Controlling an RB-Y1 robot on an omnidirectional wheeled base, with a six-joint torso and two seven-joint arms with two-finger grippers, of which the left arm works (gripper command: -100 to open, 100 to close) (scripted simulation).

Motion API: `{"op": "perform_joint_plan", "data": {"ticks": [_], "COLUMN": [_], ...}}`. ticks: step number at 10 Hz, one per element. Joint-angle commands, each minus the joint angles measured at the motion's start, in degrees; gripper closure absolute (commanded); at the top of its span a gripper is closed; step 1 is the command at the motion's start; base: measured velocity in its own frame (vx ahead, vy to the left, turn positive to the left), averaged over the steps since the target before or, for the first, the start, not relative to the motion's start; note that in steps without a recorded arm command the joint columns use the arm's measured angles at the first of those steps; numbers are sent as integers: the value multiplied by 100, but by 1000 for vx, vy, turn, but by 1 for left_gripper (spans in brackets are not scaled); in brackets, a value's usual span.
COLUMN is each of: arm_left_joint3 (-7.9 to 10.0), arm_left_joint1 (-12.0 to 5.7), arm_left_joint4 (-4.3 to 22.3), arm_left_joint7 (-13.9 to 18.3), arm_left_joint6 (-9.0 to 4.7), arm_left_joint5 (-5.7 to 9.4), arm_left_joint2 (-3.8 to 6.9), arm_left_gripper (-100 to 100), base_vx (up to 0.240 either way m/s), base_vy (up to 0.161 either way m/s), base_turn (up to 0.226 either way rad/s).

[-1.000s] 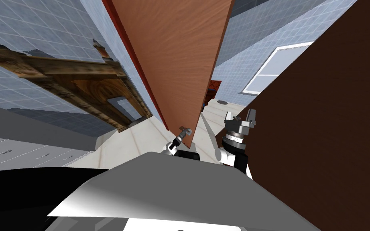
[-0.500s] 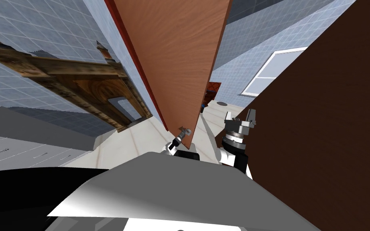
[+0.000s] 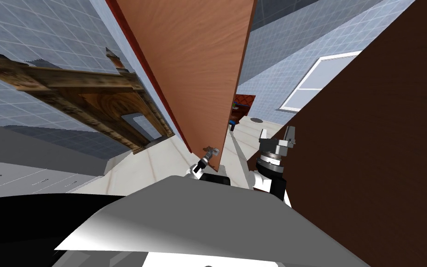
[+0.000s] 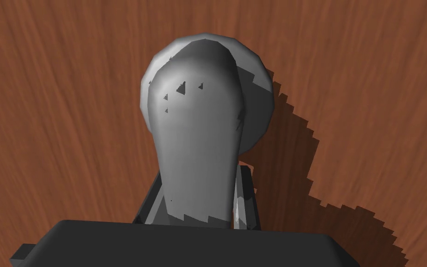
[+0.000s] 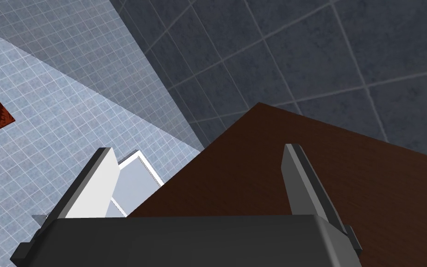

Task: Push the door open

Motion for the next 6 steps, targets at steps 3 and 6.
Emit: {"op": "perform_joint_plan", "data": {"ticks": [3, 6], "arm_left_joint3": [343, 557], "arm_left_joint1": [-75, -87], "arm_left_joint4": [43, 79], "arm_left_joint7": [-157, -260], "arm_left_joint6": [-17, -13], "arm_left_joint5": [159, 261], "arm_left_joint2": [55, 61], "arm_left_gripper": [100, 100], "base_vx": [163, 125], "base_vy": [-148, -136], "base_turn": [53, 59]}}
